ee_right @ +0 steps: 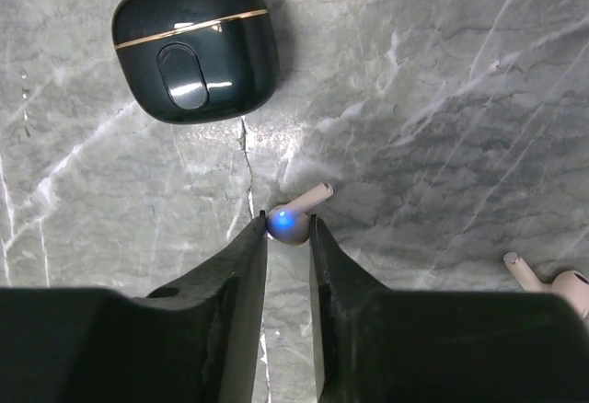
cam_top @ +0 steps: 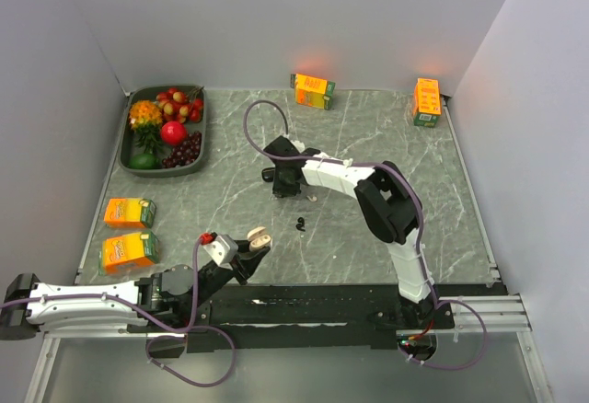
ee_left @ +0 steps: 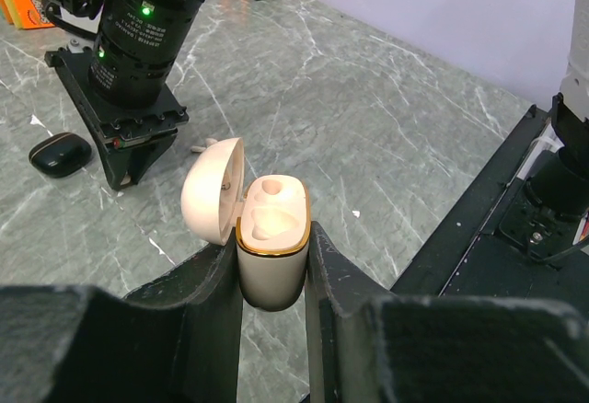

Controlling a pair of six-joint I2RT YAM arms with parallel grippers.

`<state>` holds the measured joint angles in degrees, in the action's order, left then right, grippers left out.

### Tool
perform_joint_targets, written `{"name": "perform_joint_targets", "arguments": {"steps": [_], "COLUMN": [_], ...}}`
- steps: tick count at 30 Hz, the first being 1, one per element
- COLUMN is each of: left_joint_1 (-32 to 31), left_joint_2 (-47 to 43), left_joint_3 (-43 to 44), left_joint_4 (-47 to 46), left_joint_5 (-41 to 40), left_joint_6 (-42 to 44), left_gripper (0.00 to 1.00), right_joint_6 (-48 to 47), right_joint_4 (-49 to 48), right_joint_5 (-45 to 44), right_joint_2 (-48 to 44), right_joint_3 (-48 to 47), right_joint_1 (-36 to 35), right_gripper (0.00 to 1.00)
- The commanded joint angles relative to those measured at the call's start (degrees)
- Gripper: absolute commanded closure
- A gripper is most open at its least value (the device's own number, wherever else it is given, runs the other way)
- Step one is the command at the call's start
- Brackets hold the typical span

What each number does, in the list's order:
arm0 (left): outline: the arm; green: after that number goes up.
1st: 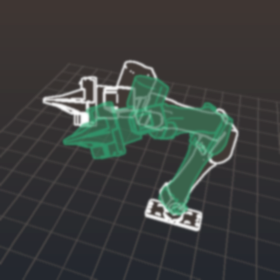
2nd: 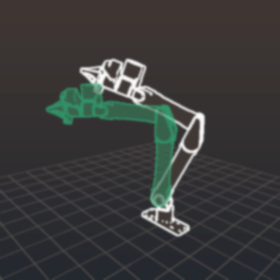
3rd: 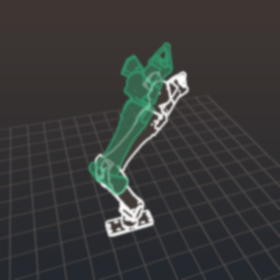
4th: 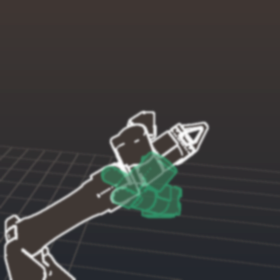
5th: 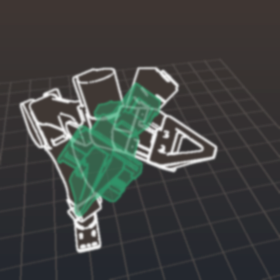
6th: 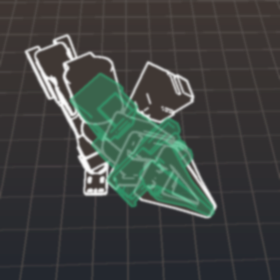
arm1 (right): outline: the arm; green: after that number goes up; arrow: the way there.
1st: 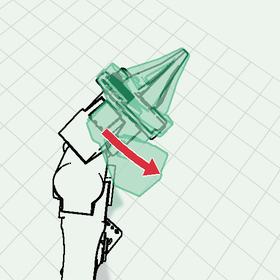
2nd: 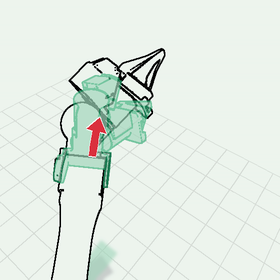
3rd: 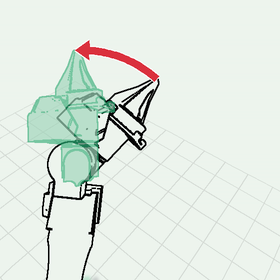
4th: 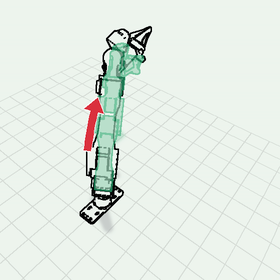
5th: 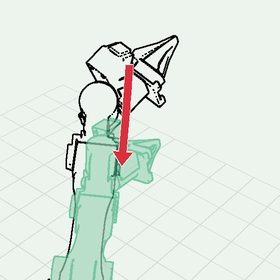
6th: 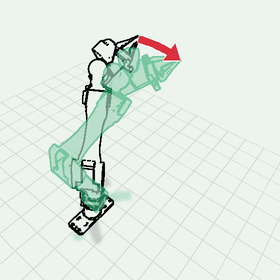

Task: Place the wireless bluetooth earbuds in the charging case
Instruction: Pick up the earbud from the center of the board, then place the earbud at the center of the board.

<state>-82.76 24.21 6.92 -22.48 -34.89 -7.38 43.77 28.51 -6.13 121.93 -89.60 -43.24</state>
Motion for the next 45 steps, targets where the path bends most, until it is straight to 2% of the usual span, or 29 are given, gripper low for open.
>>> {"name": "perform_joint_targets", "arguments": {"steps": [1, 9, 12, 13, 16, 17, 21, 27, 30, 34, 37, 40, 44, 45], "left_joint_1": [-0.6, -0.6, -0.6, -0.6, -0.6, -0.6, -0.6, -0.6, 0.0, 2.2, 5.0, 5.9, 5.9, 5.9], "left_joint_2": [0.0, 0.5, 0.2, -0.1, -0.7, -0.7, 0.4, 7.0, 12.6, 18.9, 19.6, 19.8, 17.0, 15.4], "left_joint_3": [2.4, 2.5, 2.0, 1.9, 1.1, 0.3, -1.6, -4.9, -5.6, -5.3, -2.8, -1.4, 0.9, 1.3], "left_joint_4": [-1.3, -2.6, -3.4, -4.1, -6.2, -6.8, -10.8, -27.3, -35.5, -43.4, -40.4, -40.1, -33.6, -32.3], "left_joint_5": [-1.1, -1.8, -2.9, -3.3, -5.3, -5.7, -7.3, -8.8, -8.3, -6.2, -0.7, 1.2, 0.2, -1.0], "left_joint_6": [-1.1, 0.0, 1.0, 1.3, 3.6, 5.3, 10.8, 22.6, 28.1, 30.0, 26.3, 25.4, 23.0, 22.2], "left_gripper": [0.99, 0.99, 0.99, 0.99, 0.99, 0.99, 0.99, 0.99, 0.99, 0.99, 0.99, 0.99, 0.99, 0.99], "right_joint_6": [-1.4, -14.1, -18.1, -19.7, -21.0, -22.6, -26.6, -33.7, -35.6, -37.0, -38.2, -37.8, -33.4, -33.6], "right_joint_4": [0.1, 2.3, 5.6, 6.2, 10.3, 11.6, 18.6, 35.2, 38.7, 39.6, 40.7, 38.6, 30.5, 27.7], "right_joint_5": [-0.1, 0.9, 5.3, 11.1, 20.1, 26.1, 34.4, 38.7, 38.7, 42.6, 43.0, 43.6, 23.9, 24.3], "right_joint_2": [-2.0, -14.5, -20.6, -22.1, -27.1, -28.3, -37.1, -42.1, -45.4, -50.2, -52.7, -54.3, -54.9, -54.1], "right_joint_3": [3.0, 10.4, 11.7, 12.0, 11.9, 11.4, 7.9, -3.9, -6.0, -4.2, -3.0, 2.3, 12.7, 14.9], "right_joint_1": [-0.3, -0.2, 0.4, 0.9, 3.3, 3.8, 4.2, 3.5, 2.5, 1.8, 0.7, 0.8, 1.3, 1.8], "right_gripper": [0.8, 0.87, 0.89, 0.89, 0.9, 0.92, 0.98, 1.0, 1.0, 1.0, 1.0, 1.0, 1.0, 1.0]}}
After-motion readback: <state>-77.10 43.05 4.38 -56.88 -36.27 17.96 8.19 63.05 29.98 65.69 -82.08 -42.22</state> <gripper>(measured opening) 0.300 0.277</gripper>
